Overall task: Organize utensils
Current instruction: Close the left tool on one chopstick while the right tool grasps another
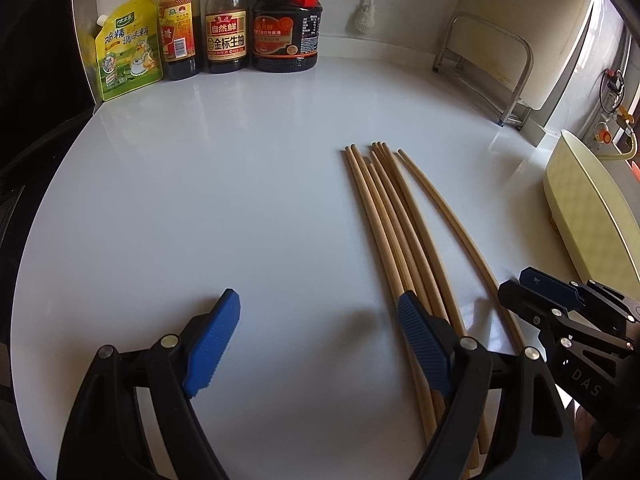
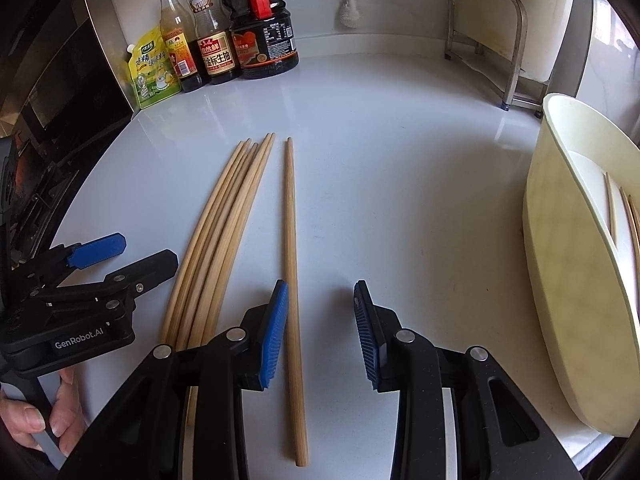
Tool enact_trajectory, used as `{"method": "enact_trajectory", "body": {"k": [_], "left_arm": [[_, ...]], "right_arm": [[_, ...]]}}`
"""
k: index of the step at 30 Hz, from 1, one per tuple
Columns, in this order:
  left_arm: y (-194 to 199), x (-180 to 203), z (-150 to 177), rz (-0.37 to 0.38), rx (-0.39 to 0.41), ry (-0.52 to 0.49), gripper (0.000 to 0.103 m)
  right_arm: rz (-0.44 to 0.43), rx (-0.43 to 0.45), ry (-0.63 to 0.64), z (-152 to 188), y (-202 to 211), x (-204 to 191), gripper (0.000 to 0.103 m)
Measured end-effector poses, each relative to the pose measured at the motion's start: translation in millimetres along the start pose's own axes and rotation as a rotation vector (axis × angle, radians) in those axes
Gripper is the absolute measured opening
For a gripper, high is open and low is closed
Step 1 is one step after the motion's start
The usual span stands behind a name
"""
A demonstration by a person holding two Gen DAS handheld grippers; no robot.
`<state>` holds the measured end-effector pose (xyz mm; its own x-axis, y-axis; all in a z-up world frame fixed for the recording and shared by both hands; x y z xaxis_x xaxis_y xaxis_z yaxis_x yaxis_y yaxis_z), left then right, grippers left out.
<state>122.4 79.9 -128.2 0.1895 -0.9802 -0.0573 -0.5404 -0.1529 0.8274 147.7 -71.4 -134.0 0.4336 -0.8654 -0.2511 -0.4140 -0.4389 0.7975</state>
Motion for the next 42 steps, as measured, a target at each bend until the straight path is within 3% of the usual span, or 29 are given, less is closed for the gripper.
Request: {"method": "enact_trajectory", "body": {"k": [27, 38, 41, 42], "left_arm": [[-7, 5, 0, -0.081, -0.014, -0.060, 0.085], [-13, -3, -8, -0.092, 0.003, -0.040, 0.087], [-10, 0, -8, -0.082, 0.021, -0.052, 0.079], [-8, 2, -8, -0.076, 0.026, -0.058, 0.072]], "right_arm": [[-0.003, 0.018, 0.022, -3, 9, 0, 0.033], [0.061, -0.001, 0.090, -3, -7, -8, 0.033], [0.076, 0.007, 0.108, -3, -9, -11, 0.033], [0.080, 0.007, 0.117, -3, -9, -12, 0.033]]}}
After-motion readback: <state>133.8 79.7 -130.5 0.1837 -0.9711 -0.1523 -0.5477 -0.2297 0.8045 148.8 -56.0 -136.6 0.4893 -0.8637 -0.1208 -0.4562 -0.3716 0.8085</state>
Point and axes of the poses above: each gripper's, at about its wrist camera, not at the fingertips, and y roughly against the way its jaws point, x to its right, z to its underside, the point moved 9 cm from there along -y, roughly the way its jaws point, and after that the axes turned 11 degrees about -z, right-handed, at the moved point
